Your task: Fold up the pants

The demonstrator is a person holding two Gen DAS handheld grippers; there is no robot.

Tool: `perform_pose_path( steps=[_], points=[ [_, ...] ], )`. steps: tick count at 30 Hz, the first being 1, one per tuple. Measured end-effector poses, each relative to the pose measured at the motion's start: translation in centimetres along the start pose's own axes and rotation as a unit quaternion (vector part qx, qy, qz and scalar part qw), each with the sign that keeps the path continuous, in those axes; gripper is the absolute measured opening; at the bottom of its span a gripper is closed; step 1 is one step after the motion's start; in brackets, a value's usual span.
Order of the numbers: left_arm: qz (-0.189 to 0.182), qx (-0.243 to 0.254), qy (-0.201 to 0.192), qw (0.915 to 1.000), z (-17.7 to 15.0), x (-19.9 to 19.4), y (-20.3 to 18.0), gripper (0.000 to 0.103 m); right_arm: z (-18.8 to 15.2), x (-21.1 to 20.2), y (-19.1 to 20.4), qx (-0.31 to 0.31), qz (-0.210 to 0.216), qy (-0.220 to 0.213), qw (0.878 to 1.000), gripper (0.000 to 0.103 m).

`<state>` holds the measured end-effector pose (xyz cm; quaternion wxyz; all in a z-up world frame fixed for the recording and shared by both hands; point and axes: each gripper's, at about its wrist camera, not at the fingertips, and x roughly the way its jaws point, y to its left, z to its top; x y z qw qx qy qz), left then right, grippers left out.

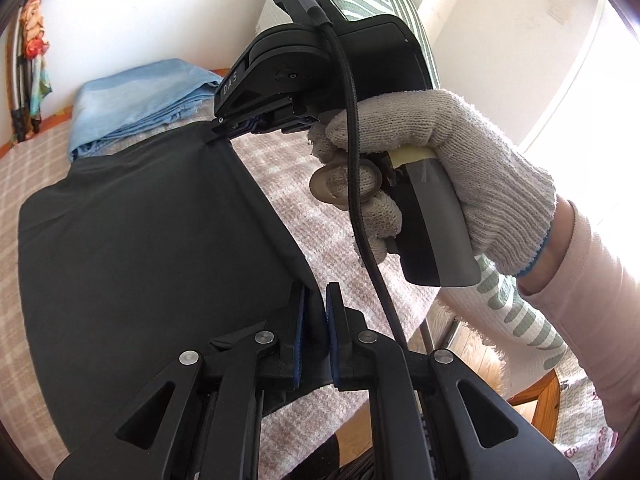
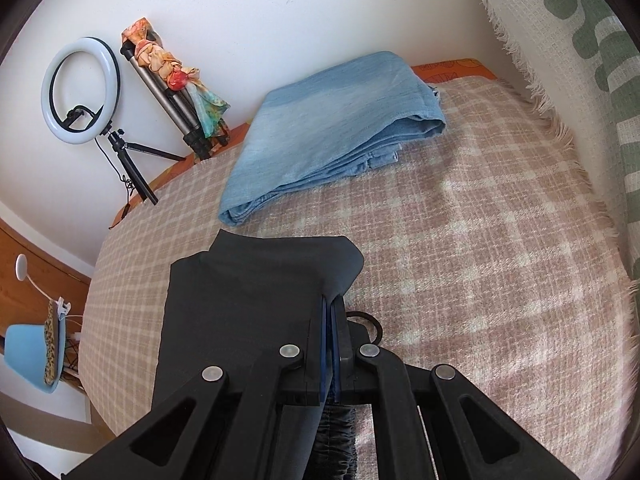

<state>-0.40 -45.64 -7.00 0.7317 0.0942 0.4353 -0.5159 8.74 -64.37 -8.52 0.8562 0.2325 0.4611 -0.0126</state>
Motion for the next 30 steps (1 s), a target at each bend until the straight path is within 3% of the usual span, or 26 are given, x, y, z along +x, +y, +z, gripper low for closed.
perform_pose_path(
  steps=[4,8,15,24,30],
  points=[
    [0.011,0.029,0.006,0.9995,-1.0,-1.3,-0.9,0.014,-0.4,0.1,-0.4,-0.002,-0.007,-0.004,1.000,0.000],
    [0.022,0.028,0.001,0.9994,-1.8,-3.1,-0.6,0.018,-0.6,-0.1,-0.2,-0.006,-0.020,-0.013,1.000,0.006],
    [0.076,0.052,-0.024,0.9954,-2.1,-5.4,0.3,0.018,-1.2,-1.7,-0.1,-0.016,-0.042,-0.032,0.998,0.010],
    [0.101,0.048,-0.048,0.9926,-2.3,-7.0,2.3,0.018,-2.8,-4.2,1.5,-0.030,-0.048,-0.058,0.997,0.025],
    [0.113,0.040,-0.055,0.9912,-2.6,-7.4,3.9,0.018,-5.4,-5.8,3.6,-0.053,-0.043,-0.082,0.994,0.029]
  ],
)
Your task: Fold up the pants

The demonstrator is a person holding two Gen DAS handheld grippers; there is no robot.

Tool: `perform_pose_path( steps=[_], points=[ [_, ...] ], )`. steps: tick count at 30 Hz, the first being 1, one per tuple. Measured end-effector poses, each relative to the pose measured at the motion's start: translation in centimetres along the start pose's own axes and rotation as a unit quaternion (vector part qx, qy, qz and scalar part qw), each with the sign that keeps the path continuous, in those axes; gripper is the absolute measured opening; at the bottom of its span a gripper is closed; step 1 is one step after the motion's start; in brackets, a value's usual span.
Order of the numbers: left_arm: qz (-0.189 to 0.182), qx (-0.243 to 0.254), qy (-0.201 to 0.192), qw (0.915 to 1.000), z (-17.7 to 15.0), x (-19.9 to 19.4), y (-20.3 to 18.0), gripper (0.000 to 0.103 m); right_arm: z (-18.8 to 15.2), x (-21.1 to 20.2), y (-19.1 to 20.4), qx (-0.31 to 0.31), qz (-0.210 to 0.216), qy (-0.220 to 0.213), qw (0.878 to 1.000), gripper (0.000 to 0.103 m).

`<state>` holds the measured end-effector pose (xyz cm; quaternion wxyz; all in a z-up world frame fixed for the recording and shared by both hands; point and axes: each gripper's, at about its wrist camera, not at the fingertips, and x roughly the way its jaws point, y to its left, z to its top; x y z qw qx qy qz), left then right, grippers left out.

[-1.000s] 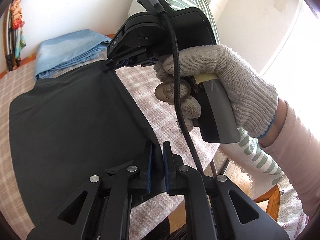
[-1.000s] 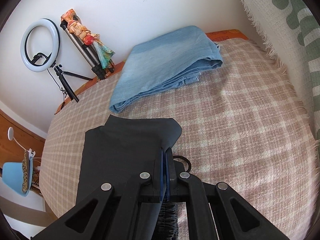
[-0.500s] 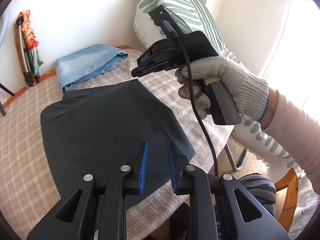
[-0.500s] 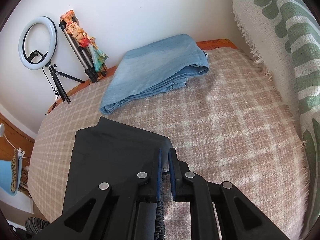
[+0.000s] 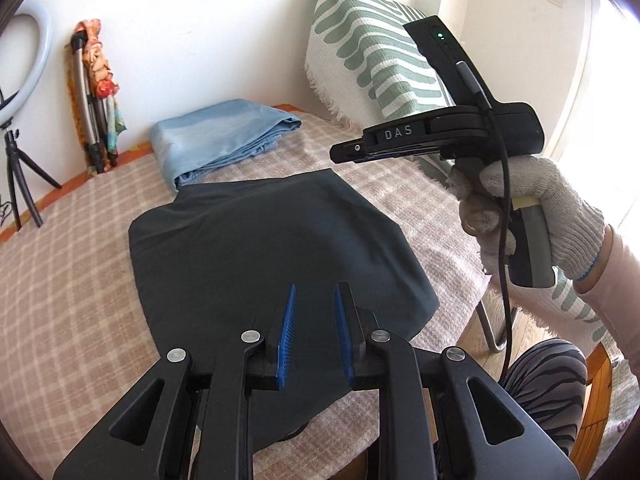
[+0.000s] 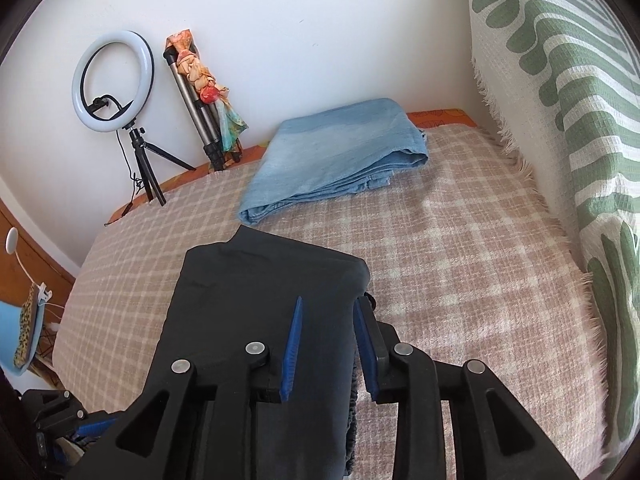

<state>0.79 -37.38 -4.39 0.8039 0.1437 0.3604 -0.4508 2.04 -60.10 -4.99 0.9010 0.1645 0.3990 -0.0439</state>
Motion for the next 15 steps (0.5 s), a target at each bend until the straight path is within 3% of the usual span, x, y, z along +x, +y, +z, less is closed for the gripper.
perform_pose_path(
  steps=[1,4,10,15],
  points=[
    [0.004,-0.001,-0.001,1.0000,-0.1,0.0,0.4,0.018,-0.5,-0.4,0.5,-0.007,0.000,-0.004,1.000,0.029],
    [0.012,-0.010,0.003,0.9999,-0.6,0.2,2.0,0.033,-2.2,-1.0,1.9,-0.027,0.004,-0.008,1.000,0.029],
    [0.034,-0.027,0.024,0.9988,-1.8,1.0,5.2,0.035,-5.1,-0.8,3.4,-0.051,-0.013,-0.012,0.999,0.029],
    [0.013,-0.061,0.045,0.9970,-3.2,2.1,7.3,0.039,-6.5,1.0,2.3,-0.030,-0.017,0.007,0.999,0.028]
  ],
)
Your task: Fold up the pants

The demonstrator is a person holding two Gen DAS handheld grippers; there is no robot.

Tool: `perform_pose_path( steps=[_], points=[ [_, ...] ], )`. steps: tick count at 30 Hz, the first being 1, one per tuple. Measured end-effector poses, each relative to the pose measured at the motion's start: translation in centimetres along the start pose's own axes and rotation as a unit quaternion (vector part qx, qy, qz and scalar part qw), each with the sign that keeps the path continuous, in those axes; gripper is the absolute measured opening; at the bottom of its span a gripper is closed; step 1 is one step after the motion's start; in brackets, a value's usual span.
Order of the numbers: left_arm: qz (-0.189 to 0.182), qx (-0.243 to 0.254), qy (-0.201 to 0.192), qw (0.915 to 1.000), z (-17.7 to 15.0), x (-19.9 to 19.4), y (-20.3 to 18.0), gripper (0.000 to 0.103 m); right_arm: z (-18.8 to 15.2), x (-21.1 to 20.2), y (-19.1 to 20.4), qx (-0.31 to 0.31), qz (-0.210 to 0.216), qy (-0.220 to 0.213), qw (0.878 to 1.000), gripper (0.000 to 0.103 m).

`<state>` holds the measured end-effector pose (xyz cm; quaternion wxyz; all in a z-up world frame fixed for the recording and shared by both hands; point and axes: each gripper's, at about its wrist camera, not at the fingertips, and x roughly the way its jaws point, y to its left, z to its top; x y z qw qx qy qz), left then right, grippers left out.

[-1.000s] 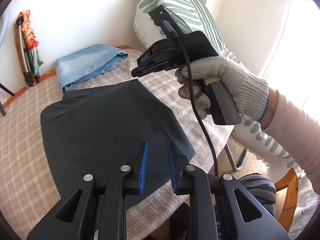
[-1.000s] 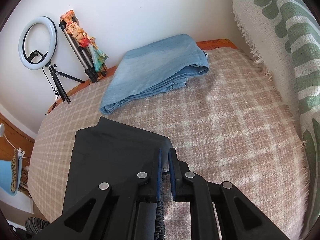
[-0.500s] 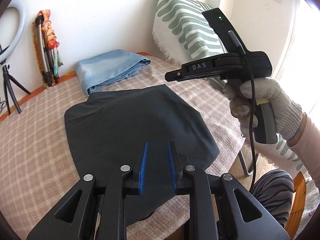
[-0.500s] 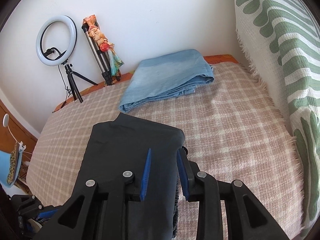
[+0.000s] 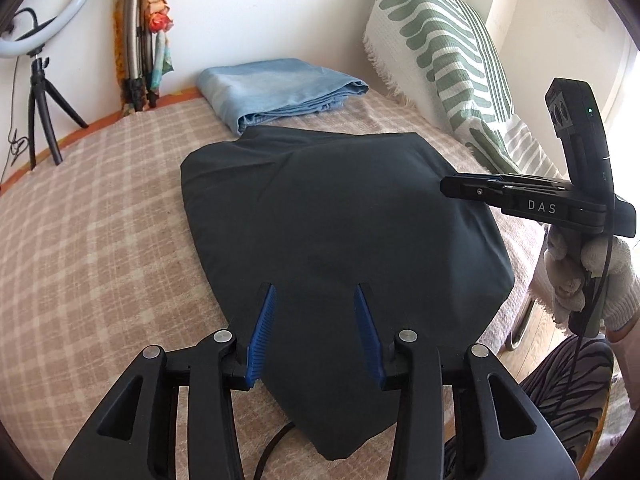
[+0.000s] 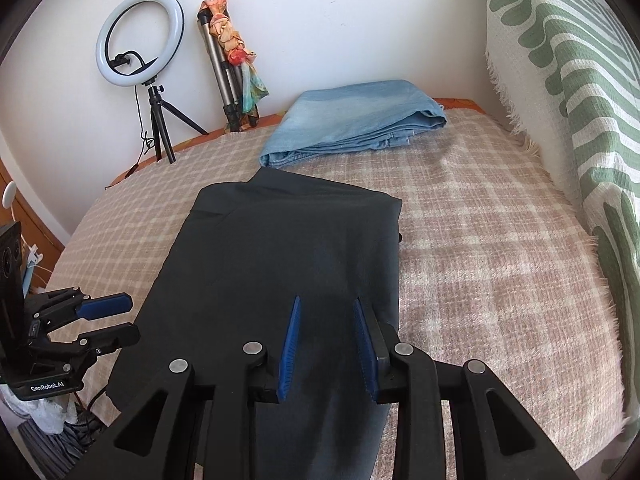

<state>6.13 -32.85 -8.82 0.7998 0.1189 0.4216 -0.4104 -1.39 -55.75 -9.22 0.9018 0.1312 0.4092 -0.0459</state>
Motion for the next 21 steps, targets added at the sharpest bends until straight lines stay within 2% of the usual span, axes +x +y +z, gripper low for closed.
perform_pose_path(
  steps=[5,9,11,13,14,15,17,18,21],
  points=[
    [0.003,0.026,0.028,0.9993,-3.0,1.5,-1.1,0.039,-0.2,1.4,-1.3,0.014,-0.012,0.016,1.000,0.027],
    [0.034,0.070,-0.002,0.9969,-4.9,1.0,-2.7,0.039,-0.3,2.1,-1.6,0.010,-0.021,0.027,0.999,0.028],
    [0.033,0.071,-0.008,0.9969,-5.6,0.6,-2.9,0.039,-0.4,2.0,-1.8,0.010,-0.019,0.030,0.999,0.031],
    [0.029,0.081,-0.008,0.9963,-5.8,0.0,-2.9,0.039,-0.2,1.6,-2.1,0.016,-0.008,0.030,0.999,0.039],
    [0.023,0.077,-0.004,0.9968,-5.5,-0.3,-2.6,0.039,-0.2,1.3,-2.4,0.021,0.000,0.029,0.999,0.050],
    [0.013,0.063,-0.001,0.9979,-5.0,-0.7,-2.0,0.039,0.0,1.1,-2.7,0.029,0.004,0.030,0.999,0.069],
    [0.000,0.031,-0.005,0.9995,-4.0,-1.3,-0.6,0.042,0.3,0.9,-3.3,0.040,0.009,0.026,0.999,0.087],
    [0.001,0.016,-0.010,0.9998,-3.3,-1.6,0.4,0.047,0.4,0.9,-3.6,0.046,0.015,0.025,0.999,0.087],
    [0.007,-0.035,-0.017,0.9992,-1.5,-1.9,3.3,0.054,1.0,1.5,-4.2,0.069,0.049,0.034,0.996,0.087]
  ],
)
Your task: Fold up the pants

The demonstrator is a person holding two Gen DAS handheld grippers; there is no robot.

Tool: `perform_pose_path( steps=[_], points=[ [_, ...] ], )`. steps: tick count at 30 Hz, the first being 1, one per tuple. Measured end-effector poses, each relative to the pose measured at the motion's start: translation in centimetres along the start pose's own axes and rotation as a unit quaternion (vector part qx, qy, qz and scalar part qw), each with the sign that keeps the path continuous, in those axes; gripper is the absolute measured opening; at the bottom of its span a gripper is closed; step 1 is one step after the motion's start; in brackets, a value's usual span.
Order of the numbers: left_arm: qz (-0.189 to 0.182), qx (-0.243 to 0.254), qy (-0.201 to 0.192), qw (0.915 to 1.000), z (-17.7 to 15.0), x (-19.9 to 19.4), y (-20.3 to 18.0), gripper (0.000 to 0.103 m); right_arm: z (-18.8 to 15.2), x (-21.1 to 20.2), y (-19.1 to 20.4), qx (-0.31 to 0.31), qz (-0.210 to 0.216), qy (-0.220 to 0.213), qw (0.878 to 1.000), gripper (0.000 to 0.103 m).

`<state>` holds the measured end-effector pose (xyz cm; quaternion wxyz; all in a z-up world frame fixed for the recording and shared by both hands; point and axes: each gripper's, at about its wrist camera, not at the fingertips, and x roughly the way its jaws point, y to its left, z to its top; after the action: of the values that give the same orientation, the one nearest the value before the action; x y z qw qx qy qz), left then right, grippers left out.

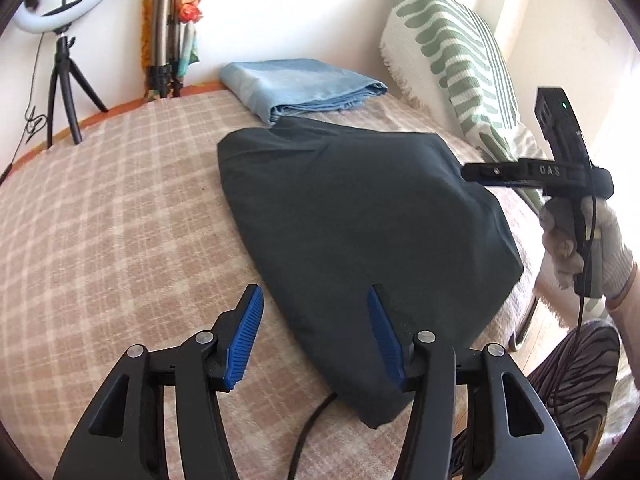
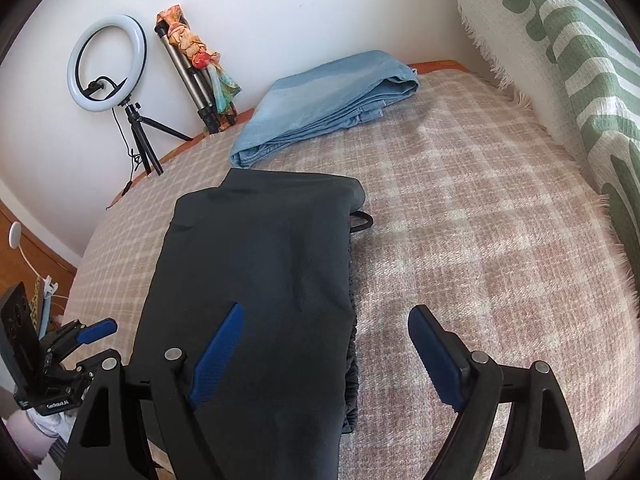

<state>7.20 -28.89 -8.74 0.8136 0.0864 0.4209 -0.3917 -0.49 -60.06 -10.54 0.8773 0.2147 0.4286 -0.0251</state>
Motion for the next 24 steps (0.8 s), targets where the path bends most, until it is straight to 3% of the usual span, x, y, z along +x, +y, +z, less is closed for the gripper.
perform_pose_path(
  steps=[5,13,24],
  points=[
    [-0.017,-0.082,0.026,0.9962,1.7,1.7,3.4,0.057,0.7,1.7,-0.6,0.036,0.031,0.011,0.999,0.087],
    [-0.058,-0.132,0.065,0.9874,1.6,5.1,4.0,0.057,0.6,3.7,-2.0,0.065,0.060,0.029,0.996,0.087],
    [-0.059,-0.137,0.052,0.9875,2.4,6.4,3.0,0.057,0.5,4.7,-2.0,0.047,0.092,0.012,0.995,0.091]
  ],
)
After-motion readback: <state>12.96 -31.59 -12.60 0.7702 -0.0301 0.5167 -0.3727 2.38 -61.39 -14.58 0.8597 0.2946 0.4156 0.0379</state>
